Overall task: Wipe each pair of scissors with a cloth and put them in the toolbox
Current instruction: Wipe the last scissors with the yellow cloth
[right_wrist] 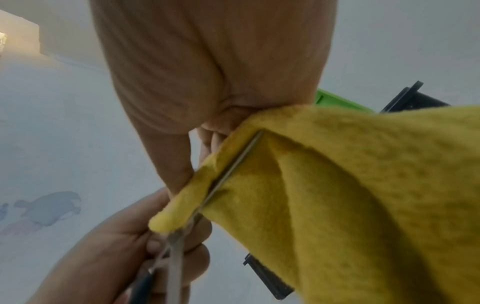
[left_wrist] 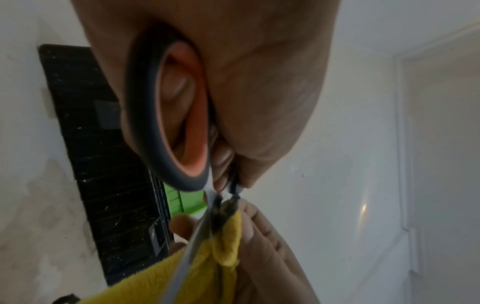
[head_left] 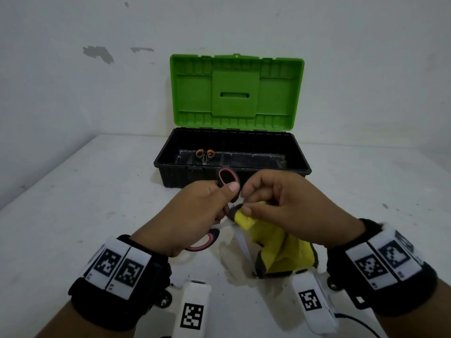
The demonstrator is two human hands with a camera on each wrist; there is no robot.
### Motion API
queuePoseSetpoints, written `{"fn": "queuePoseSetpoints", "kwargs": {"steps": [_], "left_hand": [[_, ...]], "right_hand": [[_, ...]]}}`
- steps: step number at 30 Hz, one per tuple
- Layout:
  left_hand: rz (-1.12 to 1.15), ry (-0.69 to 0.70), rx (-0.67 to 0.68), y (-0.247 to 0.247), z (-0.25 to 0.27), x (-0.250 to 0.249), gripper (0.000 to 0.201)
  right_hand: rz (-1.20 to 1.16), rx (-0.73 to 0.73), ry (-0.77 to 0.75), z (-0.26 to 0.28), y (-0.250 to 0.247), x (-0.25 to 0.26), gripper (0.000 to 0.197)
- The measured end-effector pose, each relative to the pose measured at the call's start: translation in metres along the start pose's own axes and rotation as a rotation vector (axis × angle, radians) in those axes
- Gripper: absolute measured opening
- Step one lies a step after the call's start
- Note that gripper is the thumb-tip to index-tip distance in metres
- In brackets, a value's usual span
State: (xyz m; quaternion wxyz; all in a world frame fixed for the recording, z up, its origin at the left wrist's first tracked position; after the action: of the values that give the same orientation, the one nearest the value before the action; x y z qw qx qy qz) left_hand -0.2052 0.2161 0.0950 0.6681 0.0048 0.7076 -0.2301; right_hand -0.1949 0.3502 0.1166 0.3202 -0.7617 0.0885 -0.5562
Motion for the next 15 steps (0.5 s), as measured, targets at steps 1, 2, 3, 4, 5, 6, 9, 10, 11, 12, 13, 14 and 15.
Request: {"fn": "queuePoseSetpoints", "kwargs": {"steps": [1, 2, 3, 4, 5, 6, 9, 10, 11, 12, 13, 14, 15], "left_hand": [[-0.014, 0.009, -0.002, 0.000, 0.000, 0.000, 0.044], [-0.027, 0.017, -0.005, -0.001, 0.000, 0.001, 0.044], [-0.036, 0.023, -0.006, -0.002, 0.001, 0.001, 0.044], [-0.038, 0.028, -0.004, -0.002, 0.001, 0.001, 0.044], [-0.035, 0.032, -0.001, -0.002, 0.001, 0.001, 0.044], [-0.033, 0.036, 0.002, -0.002, 0.001, 0.001, 0.044], [-0.050, 0.059, 0.003, -0.003, 0.001, 0.001, 0.044], [-0.054, 0.068, 0.003, -0.002, 0.002, 0.000, 0.045], [-0.055, 0.076, 0.005, -0.002, 0.002, 0.000, 0.045], [-0.055, 0.082, 0.010, -0.001, 0.002, 0.000, 0.045], [-0.057, 0.085, 0.019, 0.000, 0.002, 0.000, 0.045], [-0.065, 0.091, 0.028, 0.002, 0.003, 0.000, 0.045], [-0.081, 0.101, 0.035, 0.003, 0.003, -0.001, 0.045]], "right_hand": [[0.025, 0.032, -0.001, 0.000, 0.001, 0.001, 0.012], [0.049, 0.056, 0.000, 0.000, 0.002, 0.003, 0.009], [0.075, 0.075, -0.003, 0.000, 0.003, 0.005, 0.007], [0.103, 0.094, -0.006, -0.001, 0.004, 0.006, 0.007], [0.135, 0.112, -0.010, -0.001, 0.005, 0.007, 0.008], [0.164, 0.125, -0.014, -0.002, 0.006, 0.007, 0.009], [0.216, 0.180, -0.006, -0.003, 0.013, 0.006, 0.012], [0.222, 0.196, -0.004, -0.002, 0.015, 0.006, 0.013], [0.229, 0.207, -0.008, -0.002, 0.016, 0.006, 0.013], [0.236, 0.219, -0.011, -0.001, 0.017, 0.006, 0.013], [0.247, 0.238, -0.014, 0.000, 0.017, 0.005, 0.012], [0.265, 0.262, -0.016, 0.001, 0.019, 0.005, 0.012], [0.290, 0.288, -0.023, 0.002, 0.020, 0.005, 0.011]]}}
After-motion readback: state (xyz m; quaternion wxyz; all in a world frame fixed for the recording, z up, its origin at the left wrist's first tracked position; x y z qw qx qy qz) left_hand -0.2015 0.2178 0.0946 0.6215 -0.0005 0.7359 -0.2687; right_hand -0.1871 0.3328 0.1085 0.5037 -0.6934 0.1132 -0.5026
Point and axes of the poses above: each hand's wrist, its own z-axis away from the middle knuckle, its own y-axis out of the palm, x = y × z, the point moved 9 cm from there along -z, towards the middle knuckle, and after that the axes turned 3 degrees about z, right-handed, at the moved point
